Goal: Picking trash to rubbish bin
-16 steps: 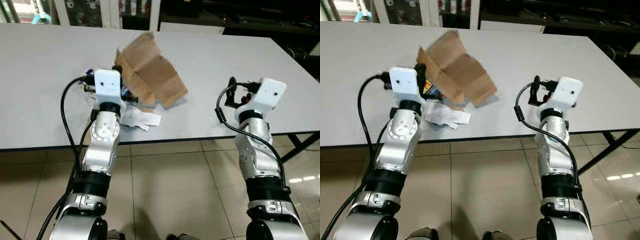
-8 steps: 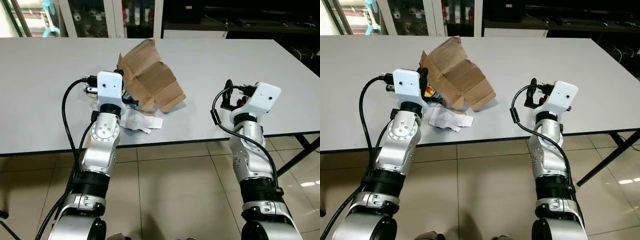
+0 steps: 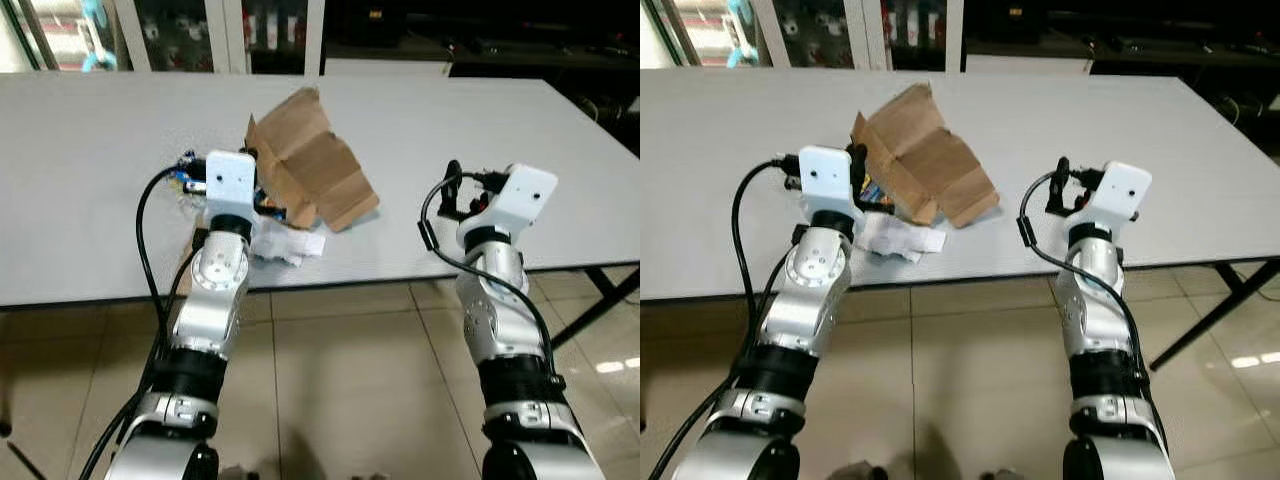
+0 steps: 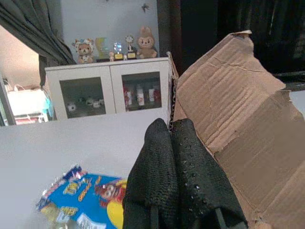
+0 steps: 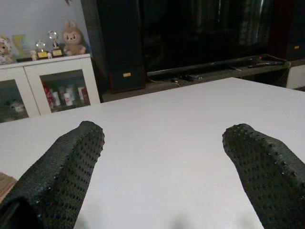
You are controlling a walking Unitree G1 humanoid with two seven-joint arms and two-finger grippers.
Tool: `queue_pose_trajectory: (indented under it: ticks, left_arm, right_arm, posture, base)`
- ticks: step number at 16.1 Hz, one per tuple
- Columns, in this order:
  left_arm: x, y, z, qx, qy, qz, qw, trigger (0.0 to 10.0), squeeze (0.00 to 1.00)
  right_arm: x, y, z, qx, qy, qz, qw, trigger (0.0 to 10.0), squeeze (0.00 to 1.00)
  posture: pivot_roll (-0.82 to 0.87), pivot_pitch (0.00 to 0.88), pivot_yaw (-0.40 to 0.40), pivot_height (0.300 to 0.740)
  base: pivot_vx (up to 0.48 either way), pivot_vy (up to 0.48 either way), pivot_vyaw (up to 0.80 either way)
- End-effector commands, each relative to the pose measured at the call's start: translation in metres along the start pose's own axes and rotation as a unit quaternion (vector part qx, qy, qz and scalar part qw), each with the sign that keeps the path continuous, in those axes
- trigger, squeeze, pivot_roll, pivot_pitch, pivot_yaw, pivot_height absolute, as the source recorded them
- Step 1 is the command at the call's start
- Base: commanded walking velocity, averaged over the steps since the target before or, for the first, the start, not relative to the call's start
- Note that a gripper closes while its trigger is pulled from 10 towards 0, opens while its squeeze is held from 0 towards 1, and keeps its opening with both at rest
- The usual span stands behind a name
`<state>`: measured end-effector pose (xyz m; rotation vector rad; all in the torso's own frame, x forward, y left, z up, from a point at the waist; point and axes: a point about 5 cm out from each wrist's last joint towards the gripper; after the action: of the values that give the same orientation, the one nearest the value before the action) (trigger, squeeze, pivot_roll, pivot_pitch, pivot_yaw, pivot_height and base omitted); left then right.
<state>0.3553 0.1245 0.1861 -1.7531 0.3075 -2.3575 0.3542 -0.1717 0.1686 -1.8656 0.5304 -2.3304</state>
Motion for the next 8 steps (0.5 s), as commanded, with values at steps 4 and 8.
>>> queue_pose_trajectory:
  ticks: [4, 8]
  left_arm:
    - [0.0002, 0.0000, -0.0011, 0.003, -0.002, 0.004, 1.000, 10.0, 0.00]
    - [-0.0004, 0.0028, -0.0020, -0.002, -0.005, 0.003, 1.000, 10.0, 0.00]
  right_arm:
    - [-0.0038, -0.0028, -0.0015, 0.009, -0.009, 0.002, 1.000, 10.0, 0.00]
    - [-0.0045, 0.0004, -0.0023, 0.005, -0.013, 0.002, 1.000, 10.0, 0.00]
  posture:
    - [-0.03, 0.000, -0.063, 0.740]
    - [-0.04, 0.000, -0.065, 0.740]
  base:
    - [-0.267, 0.000, 0.00]
    - [-0.259, 0.000, 0.00]
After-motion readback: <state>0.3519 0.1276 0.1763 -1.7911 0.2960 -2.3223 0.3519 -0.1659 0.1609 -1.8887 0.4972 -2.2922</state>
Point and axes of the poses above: a point about 5 cm out from each wrist's last joint towards the gripper, its own z axis pointing out of the wrist towards the gripper, its own x axis along the axis of the wrist's last joint, y = z × x, and after that the axes turned 8 degrees about z, right-handed
